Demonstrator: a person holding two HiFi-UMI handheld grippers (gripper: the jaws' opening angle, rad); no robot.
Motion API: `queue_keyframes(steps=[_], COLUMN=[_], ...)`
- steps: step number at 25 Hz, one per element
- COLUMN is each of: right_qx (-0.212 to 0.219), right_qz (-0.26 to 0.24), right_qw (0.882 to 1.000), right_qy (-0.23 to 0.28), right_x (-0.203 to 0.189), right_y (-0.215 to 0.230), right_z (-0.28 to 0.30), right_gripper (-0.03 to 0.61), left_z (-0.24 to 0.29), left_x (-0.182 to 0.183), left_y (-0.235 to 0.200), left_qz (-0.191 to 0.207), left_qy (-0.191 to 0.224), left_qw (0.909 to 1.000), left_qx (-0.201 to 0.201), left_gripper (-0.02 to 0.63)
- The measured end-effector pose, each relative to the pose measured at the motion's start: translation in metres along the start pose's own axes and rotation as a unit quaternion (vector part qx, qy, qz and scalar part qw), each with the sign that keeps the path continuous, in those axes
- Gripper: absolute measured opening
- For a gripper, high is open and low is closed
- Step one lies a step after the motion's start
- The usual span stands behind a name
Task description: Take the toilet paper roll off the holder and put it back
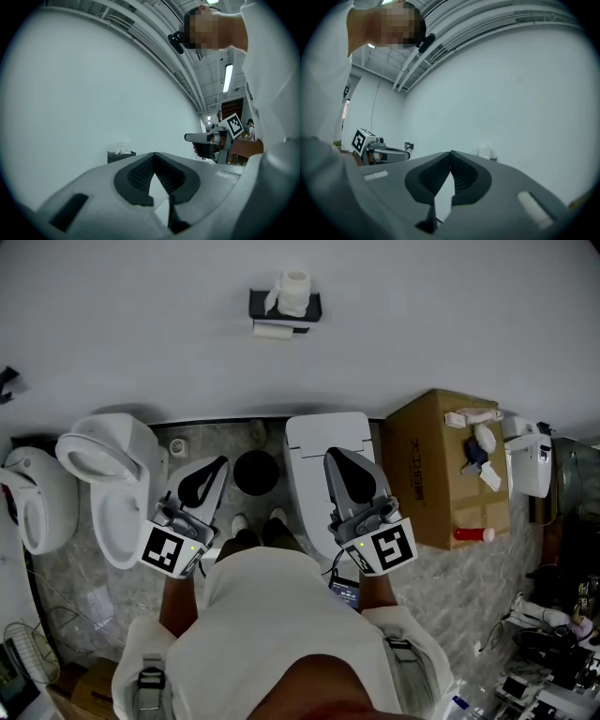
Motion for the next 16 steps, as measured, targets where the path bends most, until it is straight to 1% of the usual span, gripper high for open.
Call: queue_keyframes(steps=[9, 13, 16], right_qx=[0.006, 0.010, 0.011], right_qz=[-0.009, -0.009, -0.011], right_qw=[1.000, 1.000, 1.000], right_qy=[-0.006, -0.003, -0.002], right_x=[-0.0041, -0.0013, 0.0005], right_y=[0.0033, 0.0057, 0.0070], right_z=[0.0049, 0.0064, 0.0070], right_gripper=[-0.006, -0.006, -0.006], left_z=[0.0053, 0.0082, 0.0077], left_x=[0.0006, 0.0051, 0.0030], left_y=[-0.0016, -0.0020, -0.0024], left_qz=[0.003, -0.002, 0.006], left_qy=[0.003, 0.004, -0.001], left_qw=[1.0000, 0.9999, 0.9999], left_qx=[0.006, 0.012, 0.011], left_gripper=[0.002, 0.002, 0.002])
Point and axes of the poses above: the fingertips, and each gripper's own axes: z forward along the fingers, y to its right, x out of its top, the point moved 1 cm from there along -z, backward along the fingers, and after that the axes turned 7 degrees about x, right-handed, at the moved point
